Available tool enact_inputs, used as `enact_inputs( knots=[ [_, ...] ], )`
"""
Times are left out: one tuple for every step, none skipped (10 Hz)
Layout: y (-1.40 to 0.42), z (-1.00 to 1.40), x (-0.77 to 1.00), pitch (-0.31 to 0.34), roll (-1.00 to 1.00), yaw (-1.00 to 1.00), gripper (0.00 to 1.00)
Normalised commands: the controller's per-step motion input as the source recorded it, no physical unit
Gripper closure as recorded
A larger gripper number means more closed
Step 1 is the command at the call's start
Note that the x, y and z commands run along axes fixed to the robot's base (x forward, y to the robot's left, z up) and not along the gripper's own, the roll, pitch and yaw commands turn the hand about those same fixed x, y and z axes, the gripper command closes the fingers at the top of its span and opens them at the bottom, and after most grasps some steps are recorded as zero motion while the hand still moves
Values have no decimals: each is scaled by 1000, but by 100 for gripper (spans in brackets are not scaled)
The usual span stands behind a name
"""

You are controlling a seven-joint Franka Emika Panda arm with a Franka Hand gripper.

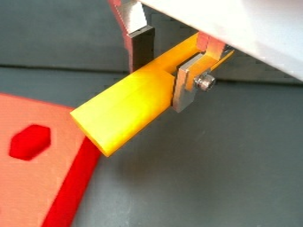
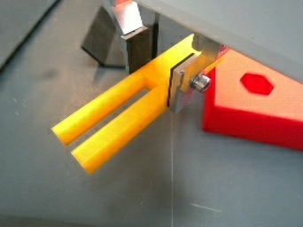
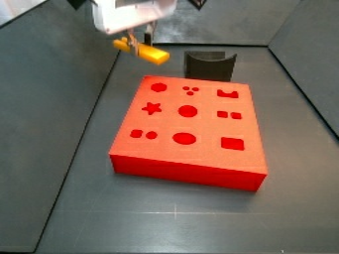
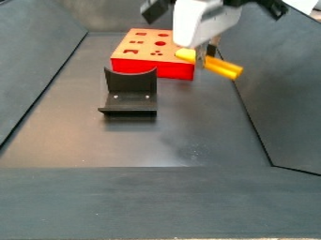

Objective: Pick up the square-circle object. Move up. Place the square-circle object on the fixture. Regrasp the square-circle object. Move to above the board. Insert the square-circle object.
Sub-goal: Place the square-circle object on the fixture.

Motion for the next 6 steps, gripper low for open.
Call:
enact_inputs(
  knots=[
    [-8,1000,-19,19,-26,10,100],
    [-9,1000,-21,20,-31,12,100],
    [-13,1000,-23,24,-41,15,100],
    [-16,940,-23,29,-49,17,100],
    [-16,717,-14,39,-59,20,100],
    [-16,606,-9,45,-64,21,100]
  ],
)
